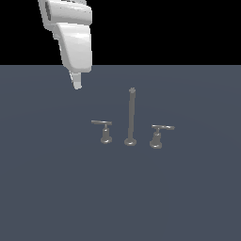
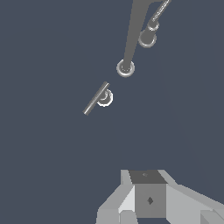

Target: Turn on the faucet by rotating a designated handle.

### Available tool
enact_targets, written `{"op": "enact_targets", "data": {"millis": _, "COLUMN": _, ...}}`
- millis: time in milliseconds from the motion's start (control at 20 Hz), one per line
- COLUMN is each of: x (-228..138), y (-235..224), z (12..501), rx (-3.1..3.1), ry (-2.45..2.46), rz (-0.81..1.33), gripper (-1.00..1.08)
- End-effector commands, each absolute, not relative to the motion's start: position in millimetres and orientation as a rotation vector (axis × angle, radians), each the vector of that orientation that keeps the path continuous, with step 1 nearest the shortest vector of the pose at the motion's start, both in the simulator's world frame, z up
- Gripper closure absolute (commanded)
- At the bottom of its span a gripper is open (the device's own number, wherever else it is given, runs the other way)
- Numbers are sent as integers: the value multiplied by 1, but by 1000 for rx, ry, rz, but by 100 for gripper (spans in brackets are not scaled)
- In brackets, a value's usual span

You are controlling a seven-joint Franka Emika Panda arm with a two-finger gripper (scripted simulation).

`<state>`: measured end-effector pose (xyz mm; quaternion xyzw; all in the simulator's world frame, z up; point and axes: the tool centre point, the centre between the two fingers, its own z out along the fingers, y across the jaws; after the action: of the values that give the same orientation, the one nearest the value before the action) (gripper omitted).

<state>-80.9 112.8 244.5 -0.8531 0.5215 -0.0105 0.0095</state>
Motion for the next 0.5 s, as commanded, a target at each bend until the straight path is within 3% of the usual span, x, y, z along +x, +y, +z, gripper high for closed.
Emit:
{"op": "enact_targets", "data": {"millis": 0, "x": -71, "y": 114, "z": 233, "rx": -2626, "ry": 1690, "rz": -31, "gripper": 108}}
{"op": "enact_targets", "data": {"millis": 450, "x": -37, "y": 112, "z": 193, "rx": -2483, "ry": 1901, "rz": -22, "gripper": 108}}
